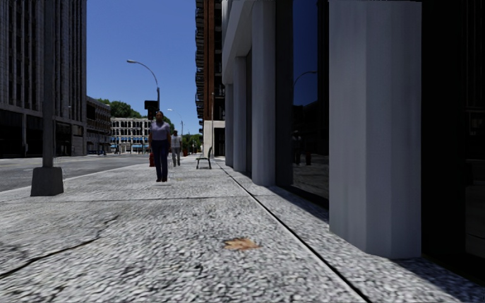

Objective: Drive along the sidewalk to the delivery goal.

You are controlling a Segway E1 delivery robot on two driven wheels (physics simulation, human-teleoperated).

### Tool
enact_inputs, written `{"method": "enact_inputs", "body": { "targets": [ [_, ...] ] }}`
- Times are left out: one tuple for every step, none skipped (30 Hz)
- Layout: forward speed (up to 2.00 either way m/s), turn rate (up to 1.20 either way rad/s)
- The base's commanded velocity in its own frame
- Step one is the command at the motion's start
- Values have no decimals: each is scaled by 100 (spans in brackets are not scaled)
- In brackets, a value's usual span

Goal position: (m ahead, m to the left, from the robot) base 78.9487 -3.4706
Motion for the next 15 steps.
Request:
{"method": "enact_inputs", "body": {
  "targets": [
    [200, 0],
    [200, 0],
    [200, 0],
    [200, 0],
    [200, 0],
    [200, 0],
    [200, 0],
    [200, 0],
    [200, 0],
    [200, 0],
    [200, 0],
    [200, 0],
    [200, 0],
    [200, 0],
    [200, 0]
  ]
}}
